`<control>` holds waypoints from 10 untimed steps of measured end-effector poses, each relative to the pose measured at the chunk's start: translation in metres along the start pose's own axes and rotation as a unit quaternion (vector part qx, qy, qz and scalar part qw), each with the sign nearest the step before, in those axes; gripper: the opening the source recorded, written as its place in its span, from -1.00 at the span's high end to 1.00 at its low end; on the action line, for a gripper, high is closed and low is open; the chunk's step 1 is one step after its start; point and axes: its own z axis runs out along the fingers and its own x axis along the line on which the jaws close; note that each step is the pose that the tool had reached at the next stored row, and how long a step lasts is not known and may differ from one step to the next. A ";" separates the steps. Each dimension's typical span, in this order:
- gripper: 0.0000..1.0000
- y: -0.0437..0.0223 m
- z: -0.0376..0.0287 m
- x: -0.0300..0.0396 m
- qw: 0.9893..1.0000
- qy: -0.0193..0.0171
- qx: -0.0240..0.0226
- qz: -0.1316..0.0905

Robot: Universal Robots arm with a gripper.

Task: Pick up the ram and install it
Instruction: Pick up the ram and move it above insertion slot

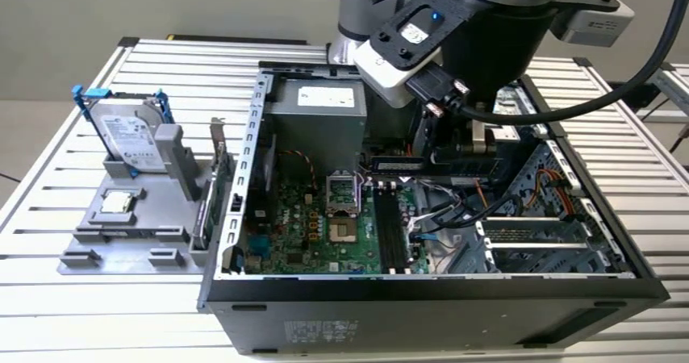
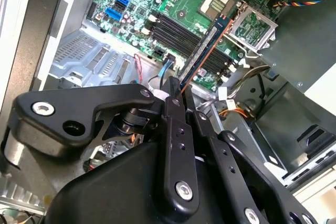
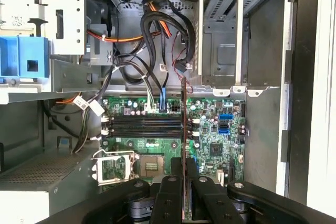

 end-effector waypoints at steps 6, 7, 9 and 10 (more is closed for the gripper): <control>1.00 0.0000 0.0000 0.0000 1.000 0.000 0.000 0.000; 1.00 0.0000 0.0000 0.0000 1.000 0.000 0.000 0.000; 1.00 0.0000 0.0000 0.0000 1.000 0.000 0.000 0.000; 1.00 0.0000 0.0000 0.0000 1.000 0.000 0.000 0.000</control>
